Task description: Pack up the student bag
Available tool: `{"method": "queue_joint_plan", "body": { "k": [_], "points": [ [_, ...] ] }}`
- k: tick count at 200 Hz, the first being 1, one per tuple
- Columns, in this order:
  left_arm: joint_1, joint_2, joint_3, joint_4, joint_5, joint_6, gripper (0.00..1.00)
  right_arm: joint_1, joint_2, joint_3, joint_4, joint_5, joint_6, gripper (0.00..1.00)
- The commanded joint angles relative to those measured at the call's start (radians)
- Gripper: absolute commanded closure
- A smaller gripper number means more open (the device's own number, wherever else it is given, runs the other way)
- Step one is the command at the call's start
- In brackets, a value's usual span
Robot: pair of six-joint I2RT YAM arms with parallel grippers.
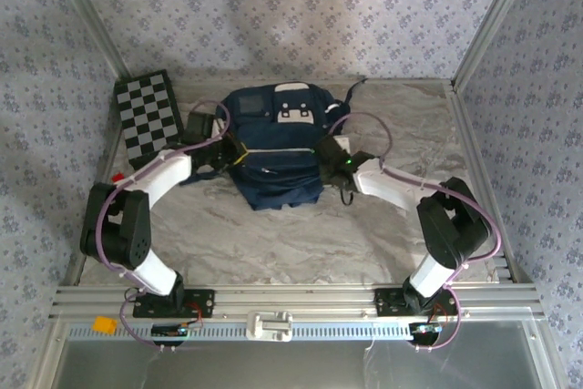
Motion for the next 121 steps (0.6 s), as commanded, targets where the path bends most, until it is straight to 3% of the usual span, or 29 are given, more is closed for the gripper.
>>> {"method": "queue_joint_plan", "body": {
  "k": [1, 15, 31, 48, 68, 87, 121],
  "points": [
    [0.048, -0.019, 0.106, -0.158, 0.045, 0.273, 1.00, -0.073, 0.023, 0.019, 0.038, 0.046, -0.104, 1.00],
    [0.062, 0.009, 0.135, -0.164, 0.102, 0.287, 1.00, -0.092, 0.021, 0.020, 0.125, -0.109, -0.178, 1.00],
    [0.060, -0.001, 0.102, -0.044, 0.190, 0.177, 1.00, -0.017, -0.025, -0.015, 0.201, -0.216, -0.194, 1.00],
    [0.057, -0.011, 0.072, 0.045, 0.207, 0.042, 1.00, 0.091, -0.038, 0.026, 0.159, -0.222, -0.152, 0.97],
    [0.039, -0.006, 0.067, 0.087, 0.207, -0.064, 1.00, 0.208, 0.001, 0.067, 0.198, -0.305, -0.169, 0.75],
    [0.035, -0.006, 0.053, 0.131, 0.222, -0.136, 1.00, 0.215, 0.075, 0.127, 0.189, -0.368, -0.172, 0.72],
    [0.031, -0.012, 0.057, 0.105, 0.209, -0.132, 1.00, 0.237, 0.094, 0.160, 0.271, -0.393, -0.227, 0.66]
  ]
}}
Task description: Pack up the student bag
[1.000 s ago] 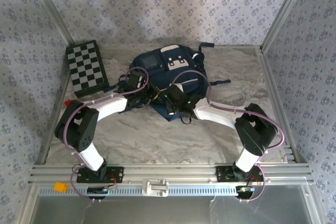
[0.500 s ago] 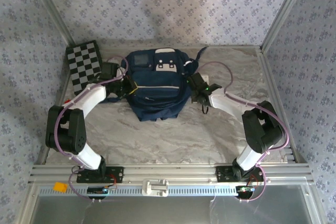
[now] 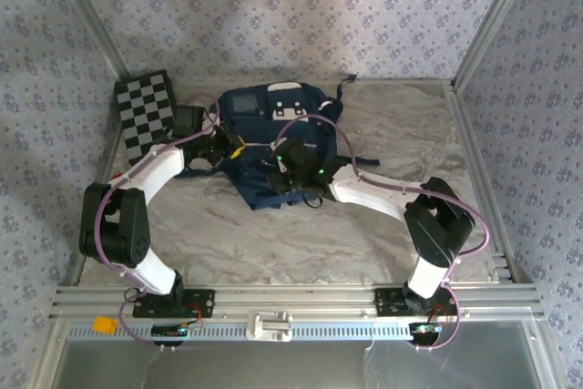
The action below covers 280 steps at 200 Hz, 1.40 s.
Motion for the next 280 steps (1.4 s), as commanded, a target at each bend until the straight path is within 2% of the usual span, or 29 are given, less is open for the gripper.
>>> {"method": "queue_joint_plan", "body": {
  "k": [1, 14, 45, 62, 101, 138, 156, 175, 201, 215, 225, 240, 260, 270, 280],
  "points": [
    [-0.005, -0.020, 0.014, 0.096, 0.055, -0.043, 1.00, 0.000, 0.017, 0.031, 0.041, -0.031, -0.057, 0.66],
    [-0.005, -0.026, 0.014, 0.093, 0.047, -0.041, 1.00, -0.013, 0.036, 0.059, 0.004, 0.010, -0.068, 0.62],
    [-0.006, -0.018, 0.028, 0.087, 0.055, -0.036, 1.00, -0.024, 0.048, 0.054, 0.042, 0.061, -0.076, 0.55],
    [-0.006, -0.018, 0.018, 0.098, 0.053, -0.049, 1.00, -0.023, 0.066, 0.068, 0.068, 0.015, -0.089, 0.54],
    [-0.008, -0.017, 0.020, 0.111, 0.062, -0.063, 1.00, -0.009, 0.108, 0.105, 0.109, 0.047, -0.114, 0.55],
    [-0.011, -0.021, 0.013, 0.125, 0.068, -0.078, 1.00, 0.014, 0.157, 0.152, 0.129, 0.158, -0.150, 0.57],
    [-0.011, -0.021, 0.003, 0.141, 0.073, -0.085, 1.00, 0.021, 0.184, 0.172, 0.152, 0.204, -0.161, 0.64],
    [-0.007, -0.025, -0.003, 0.137, 0.073, -0.078, 1.00, 0.022, 0.197, 0.190, 0.133, 0.288, -0.165, 0.81],
    [0.013, -0.034, 0.013, 0.064, 0.044, -0.003, 1.00, 0.018, 0.164, 0.154, 0.073, 0.359, -0.105, 1.00],
    [0.034, -0.038, 0.026, 0.019, 0.044, 0.076, 1.00, 0.006, 0.102, 0.093, 0.032, 0.367, -0.046, 1.00],
    [0.045, -0.039, 0.060, -0.087, -0.019, 0.173, 1.00, -0.012, 0.050, 0.040, -0.014, 0.366, -0.003, 1.00],
    [0.069, -0.046, 0.068, -0.129, -0.033, 0.260, 1.00, -0.111, 0.015, 0.001, -0.099, 0.298, 0.061, 1.00],
    [0.112, -0.023, 0.096, -0.125, 0.029, 0.319, 1.00, -0.212, 0.015, -0.003, -0.156, 0.303, 0.046, 1.00],
    [0.125, 0.015, 0.145, -0.171, 0.004, 0.385, 1.00, -0.220, 0.008, -0.003, -0.157, 0.326, 0.011, 1.00],
    [0.127, 0.077, 0.239, -0.237, 0.004, 0.482, 1.00, -0.209, -0.002, -0.003, -0.126, 0.290, -0.025, 1.00]
  ]
}}
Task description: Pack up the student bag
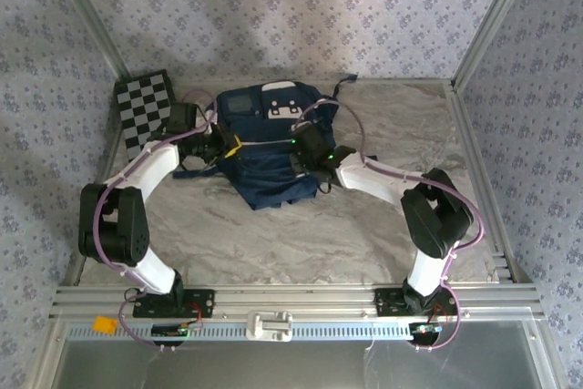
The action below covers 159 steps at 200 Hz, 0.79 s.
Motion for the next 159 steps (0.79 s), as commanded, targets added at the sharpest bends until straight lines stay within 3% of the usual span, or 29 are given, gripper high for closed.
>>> {"method": "queue_joint_plan", "body": {
  "k": [1, 15, 18, 24, 32, 49, 62, 75, 97, 131, 159],
  "points": [
    [0.073, 0.072, 0.181, -0.125, -0.039, 0.256, 1.00, -0.051, -0.037, -0.021, -0.097, 0.101, -0.017, 1.00],
    [0.077, 0.167, 0.299, -0.174, -0.037, 0.346, 1.00, -0.010, -0.016, 0.002, -0.068, 0.019, -0.013, 1.00],
    [0.082, 0.178, 0.312, -0.175, -0.035, 0.354, 0.95, 0.000, -0.007, 0.012, -0.066, -0.002, -0.006, 1.00],
    [0.091, 0.188, 0.331, -0.173, -0.035, 0.358, 0.76, 0.019, 0.016, 0.039, -0.064, -0.037, 0.009, 1.00],
    [0.108, 0.177, 0.329, -0.161, -0.021, 0.339, 0.64, 0.046, 0.039, 0.063, -0.043, -0.060, 0.022, 1.00],
    [0.126, 0.068, 0.200, 0.000, 0.008, 0.158, 0.43, 0.082, 0.079, 0.111, -0.011, -0.079, 0.056, 1.00],
    [0.085, -0.013, 0.079, 0.125, -0.009, -0.031, 0.30, 0.083, 0.112, 0.159, -0.023, -0.104, 0.090, 1.00],
    [0.002, -0.077, -0.013, 0.205, -0.038, -0.178, 0.28, 0.085, 0.122, 0.168, -0.013, -0.103, 0.092, 1.00],
    [-0.163, -0.111, -0.042, 0.234, -0.199, -0.307, 0.20, 0.082, 0.123, 0.171, -0.026, -0.090, 0.088, 1.00],
    [-0.229, -0.003, -0.112, 0.397, -0.265, -0.598, 0.22, 0.079, 0.117, 0.155, -0.016, -0.081, 0.091, 1.00],
    [-0.251, 0.024, -0.174, 0.479, -0.312, -0.727, 0.27, 0.077, 0.124, 0.157, -0.013, -0.079, 0.091, 1.00]
  ]
}}
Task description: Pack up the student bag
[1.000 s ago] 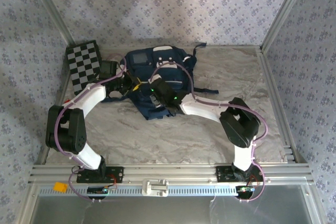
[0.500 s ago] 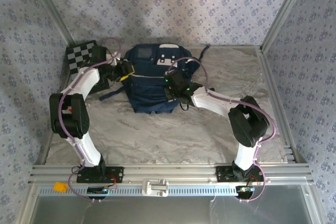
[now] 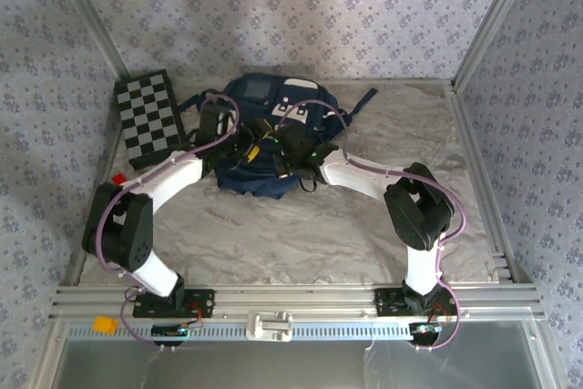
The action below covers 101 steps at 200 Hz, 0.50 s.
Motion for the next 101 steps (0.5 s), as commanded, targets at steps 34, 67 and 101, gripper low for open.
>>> {"method": "queue_joint_plan", "body": {
  "k": [34, 67, 101],
  "points": [
    [-0.023, 0.045, -0.060, 0.054, -0.148, -0.264, 0.28, -0.007, 0.015, 0.024, 0.018, 0.011, 0.005, 1.00],
    [-0.055, 0.038, -0.080, 0.006, -0.243, -0.340, 0.34, -0.007, 0.004, 0.018, -0.004, 0.055, 0.004, 1.00],
    [-0.094, -0.030, -0.113, -0.087, -0.337, -0.392, 0.18, -0.006, 0.007, 0.023, -0.014, 0.058, -0.005, 1.00]
  ]
}}
